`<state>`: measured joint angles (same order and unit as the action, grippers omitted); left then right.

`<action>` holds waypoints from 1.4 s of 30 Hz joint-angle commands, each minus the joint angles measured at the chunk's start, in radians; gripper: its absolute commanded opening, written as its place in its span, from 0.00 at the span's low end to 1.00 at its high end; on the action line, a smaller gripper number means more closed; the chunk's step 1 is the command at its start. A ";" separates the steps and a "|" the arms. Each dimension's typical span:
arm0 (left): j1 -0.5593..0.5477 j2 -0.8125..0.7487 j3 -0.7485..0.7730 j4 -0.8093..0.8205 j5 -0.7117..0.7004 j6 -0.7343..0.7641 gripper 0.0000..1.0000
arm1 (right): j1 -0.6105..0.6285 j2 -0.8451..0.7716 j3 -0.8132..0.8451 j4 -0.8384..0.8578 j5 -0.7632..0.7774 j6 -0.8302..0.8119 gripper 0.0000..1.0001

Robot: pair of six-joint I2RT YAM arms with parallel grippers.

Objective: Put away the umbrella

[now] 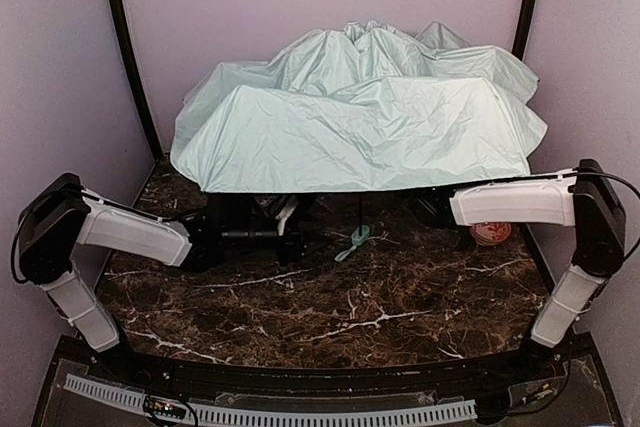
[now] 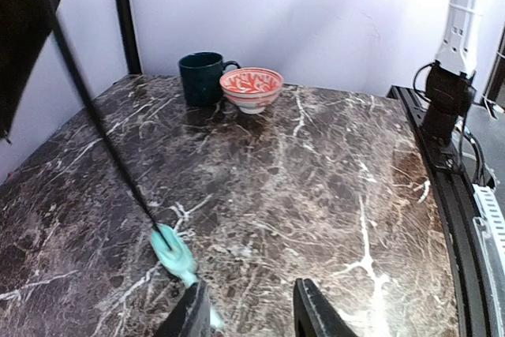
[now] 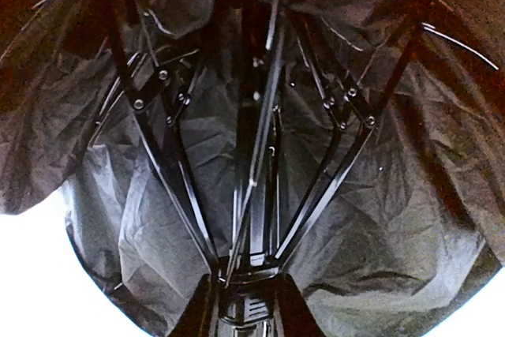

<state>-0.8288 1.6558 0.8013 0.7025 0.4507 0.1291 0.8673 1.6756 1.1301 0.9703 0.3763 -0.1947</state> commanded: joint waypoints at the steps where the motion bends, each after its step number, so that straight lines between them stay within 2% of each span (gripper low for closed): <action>1: -0.045 -0.110 -0.045 -0.082 -0.049 0.047 0.40 | -0.016 -0.023 0.121 0.148 0.014 -0.116 0.00; 5: -0.061 -0.226 -0.134 -0.070 -0.065 0.004 0.55 | -0.019 -0.065 0.169 0.110 -0.019 -0.145 0.00; 8: -0.062 -0.329 -0.190 -0.065 -0.109 -0.004 0.62 | -0.018 -0.101 0.195 0.091 -0.050 -0.121 0.00; 13: -0.062 -0.399 -0.204 -0.114 -0.198 0.004 0.63 | -0.017 -0.144 0.149 0.064 -0.100 -0.064 0.00; 15: -0.062 -0.414 -0.208 -0.106 -0.202 0.007 0.64 | -0.017 -0.136 0.079 0.079 -0.080 -0.032 0.00; 18: -0.062 -0.422 -0.205 -0.113 -0.208 0.018 0.64 | -0.017 -0.094 -0.112 0.114 -0.059 0.059 0.00; 22: -0.062 -0.420 -0.216 -0.117 -0.238 0.042 0.64 | -0.005 0.071 -0.365 0.260 0.003 0.201 0.00; 26: -0.061 -0.409 -0.218 -0.117 -0.243 0.050 0.64 | 0.038 0.217 -0.503 0.403 0.067 0.243 0.00; 31: -0.061 -0.397 -0.207 -0.126 -0.224 0.050 0.64 | 0.047 0.214 -0.493 0.352 0.072 0.216 0.00; 39: -0.064 -0.422 -0.204 -0.156 -0.116 0.046 0.63 | 0.040 0.087 -0.368 0.202 0.045 0.165 0.00; 42: -0.102 -0.432 -0.192 -0.197 -0.080 0.077 0.62 | 0.014 0.042 -0.336 0.179 0.023 0.181 0.00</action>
<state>-0.8909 1.2598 0.5976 0.5602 0.2909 0.1726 0.9073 1.7954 0.7357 1.1030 0.4137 -0.0097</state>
